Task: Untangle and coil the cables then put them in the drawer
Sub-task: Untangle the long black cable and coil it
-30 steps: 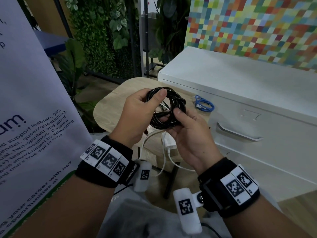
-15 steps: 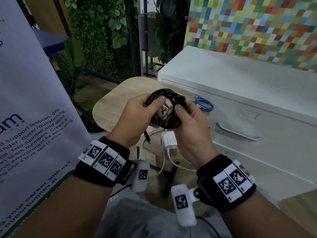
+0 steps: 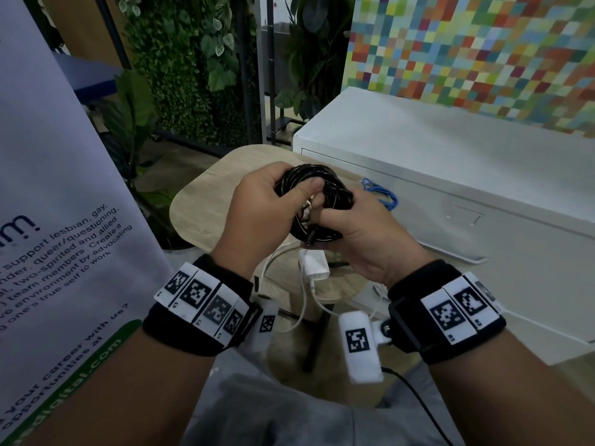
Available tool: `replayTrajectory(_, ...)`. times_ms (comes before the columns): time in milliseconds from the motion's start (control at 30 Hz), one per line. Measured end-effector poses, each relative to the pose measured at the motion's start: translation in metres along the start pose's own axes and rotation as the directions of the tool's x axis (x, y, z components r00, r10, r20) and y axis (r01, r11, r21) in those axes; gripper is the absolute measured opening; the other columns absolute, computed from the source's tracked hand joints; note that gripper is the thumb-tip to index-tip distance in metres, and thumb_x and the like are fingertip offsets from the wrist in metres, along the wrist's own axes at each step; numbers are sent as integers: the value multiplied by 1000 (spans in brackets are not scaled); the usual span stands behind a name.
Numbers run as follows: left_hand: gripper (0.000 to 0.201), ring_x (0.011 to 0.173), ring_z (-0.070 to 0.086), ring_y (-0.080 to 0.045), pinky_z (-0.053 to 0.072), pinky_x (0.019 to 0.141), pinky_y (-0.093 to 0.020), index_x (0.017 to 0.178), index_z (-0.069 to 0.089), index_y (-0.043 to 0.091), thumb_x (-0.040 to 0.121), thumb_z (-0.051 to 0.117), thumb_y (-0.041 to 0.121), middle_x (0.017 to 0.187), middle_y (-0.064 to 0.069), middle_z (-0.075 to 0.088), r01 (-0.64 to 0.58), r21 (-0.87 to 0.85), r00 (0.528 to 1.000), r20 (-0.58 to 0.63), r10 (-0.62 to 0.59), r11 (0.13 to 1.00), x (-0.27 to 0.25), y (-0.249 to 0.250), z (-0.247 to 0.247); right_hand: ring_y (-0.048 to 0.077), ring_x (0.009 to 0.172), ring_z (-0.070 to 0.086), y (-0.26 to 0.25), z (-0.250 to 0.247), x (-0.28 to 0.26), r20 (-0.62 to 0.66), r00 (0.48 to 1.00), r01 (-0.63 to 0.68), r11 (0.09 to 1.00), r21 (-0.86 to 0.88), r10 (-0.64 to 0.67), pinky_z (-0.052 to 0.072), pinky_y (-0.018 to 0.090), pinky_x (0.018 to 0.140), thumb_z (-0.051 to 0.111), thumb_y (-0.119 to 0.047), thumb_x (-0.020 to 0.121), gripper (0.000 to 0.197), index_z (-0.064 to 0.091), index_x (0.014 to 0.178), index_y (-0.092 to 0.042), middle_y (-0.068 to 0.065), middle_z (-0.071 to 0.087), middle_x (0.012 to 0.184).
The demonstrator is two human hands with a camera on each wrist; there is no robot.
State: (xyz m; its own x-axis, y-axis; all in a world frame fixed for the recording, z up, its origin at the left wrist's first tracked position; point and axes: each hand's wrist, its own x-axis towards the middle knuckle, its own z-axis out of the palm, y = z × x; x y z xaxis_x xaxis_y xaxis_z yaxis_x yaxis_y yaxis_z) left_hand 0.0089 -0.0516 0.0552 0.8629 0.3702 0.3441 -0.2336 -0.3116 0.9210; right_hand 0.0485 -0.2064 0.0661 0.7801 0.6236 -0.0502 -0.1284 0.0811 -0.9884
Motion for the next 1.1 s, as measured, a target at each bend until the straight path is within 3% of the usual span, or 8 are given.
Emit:
replayTrajectory(100,21,68,68,-36,59,65,-56,88,74,17,89,77,38,72,-8,71,-15,11,1000,-8,15,1000,1,-1,-2,22,91,73,2,1,-2,65,997,-32,999,31,30,60,54,85,68,14,87,31,53,91,-13,9,57,88)
replayTrajectory(200,17,68,71,-27,60,68,-55,91,75,18,90,77,35,75,-3,74,-9,15,1000,-21,9,1000,0,-1,-2,20,87,71,6,1,-1,57,998,-8,1000,21,7,59,56,87,62,23,85,43,53,113,-8,8,57,81)
replayTrajectory(300,17,77,72,-34,59,73,-58,92,76,17,90,77,34,81,-7,76,3,-10,998,-59,-4,1000,-1,-6,-2,18,83,67,6,2,3,15,999,44,990,-137,-42,59,60,90,65,21,78,62,53,126,-17,4,61,78)
replayTrajectory(433,26,77,71,-41,58,73,-63,91,75,21,84,77,47,82,-12,74,25,-47,996,-83,-29,999,-2,-10,-2,23,89,67,3,0,3,33,995,96,965,-245,-91,57,63,92,71,14,79,68,55,125,-33,7,65,88)
replayTrajectory(567,29,69,67,-32,59,70,-59,91,73,17,85,76,46,73,-10,70,48,-35,998,-44,-50,998,-3,-9,-4,26,99,72,7,-5,-1,34,998,56,995,-87,-53,60,54,92,66,16,89,60,56,134,-22,13,69,99)
replayTrajectory(767,20,66,67,-10,53,60,-30,96,73,13,92,77,32,71,3,71,109,-28,994,17,-108,994,-4,-12,-5,31,99,76,13,-1,4,-67,997,33,995,-99,-40,62,53,85,72,12,85,56,59,129,-21,15,72,99)
replayTrajectory(1000,21,74,69,-21,58,67,-45,100,72,16,95,72,36,83,-12,73,134,-84,991,23,-133,987,-6,-10,-7,30,92,75,17,-3,7,-133,991,-2,1000,21,4,62,54,83,67,12,89,44,57,124,-13,10,69,95)
replayTrajectory(1100,13,75,71,-19,59,65,-37,103,72,15,99,70,27,83,-8,74,164,-93,986,45,-160,982,-6,-11,-9,33,98,75,17,-4,7,-150,989,-11,999,42,17,63,55,83,68,9,91,42,57,121,-17,12,69,100)
